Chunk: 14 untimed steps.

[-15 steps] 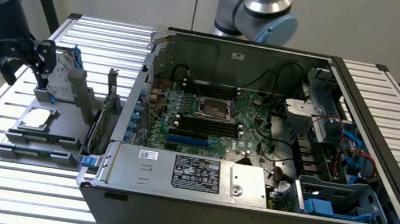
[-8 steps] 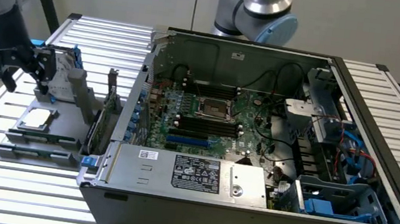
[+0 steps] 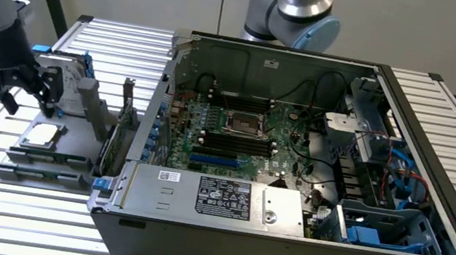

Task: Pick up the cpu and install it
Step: 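Pick up the cpu and move it towards the insertion slot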

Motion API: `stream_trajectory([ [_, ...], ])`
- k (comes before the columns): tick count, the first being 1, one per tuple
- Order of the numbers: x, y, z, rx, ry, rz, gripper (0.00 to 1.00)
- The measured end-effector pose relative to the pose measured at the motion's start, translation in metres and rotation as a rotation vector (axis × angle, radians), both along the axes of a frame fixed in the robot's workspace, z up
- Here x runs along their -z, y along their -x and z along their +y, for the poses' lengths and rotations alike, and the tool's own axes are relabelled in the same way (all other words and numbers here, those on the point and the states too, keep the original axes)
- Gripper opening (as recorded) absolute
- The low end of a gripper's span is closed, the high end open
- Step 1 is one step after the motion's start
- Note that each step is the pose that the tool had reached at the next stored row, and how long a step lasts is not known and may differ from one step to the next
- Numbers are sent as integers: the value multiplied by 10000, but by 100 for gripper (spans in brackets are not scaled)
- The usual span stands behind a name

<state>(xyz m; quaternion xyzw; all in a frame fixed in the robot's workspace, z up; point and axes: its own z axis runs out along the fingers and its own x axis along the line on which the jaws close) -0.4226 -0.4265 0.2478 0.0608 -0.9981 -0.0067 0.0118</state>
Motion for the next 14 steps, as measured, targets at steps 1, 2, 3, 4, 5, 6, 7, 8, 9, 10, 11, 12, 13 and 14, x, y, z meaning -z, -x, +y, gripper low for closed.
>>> stream_trajectory([
  [1, 18, 0, -12, 0, 0, 0, 65],
  [2, 37, -1, -19, 1, -1, -2, 65],
  [3, 54, 0, -21, 5, 0, 0, 65],
  [4, 72, 1, -22, 11, 1, 1, 65],
  [5, 90, 1, -22, 18, 0, 1, 65],
  [6, 109, 0, -23, 25, 0, 0, 65],
  [7, 127, 0, -23, 33, 0, 0, 65],
  [8, 145, 0, -23, 49, 0, 0, 65],
  [9, 163, 0, -23, 73, 0, 0, 65],
  [10, 182, 0, -23, 113, 0, 0, 65],
  [11, 199, 1, -23, 170, 1, 1, 65],
  [12, 217, 2, -23, 232, 1, 1, 65],
  [13, 235, 4, -23, 293, 0, 1, 65],
  [14, 253, 6, -22, 342, 0, 0, 65],
])
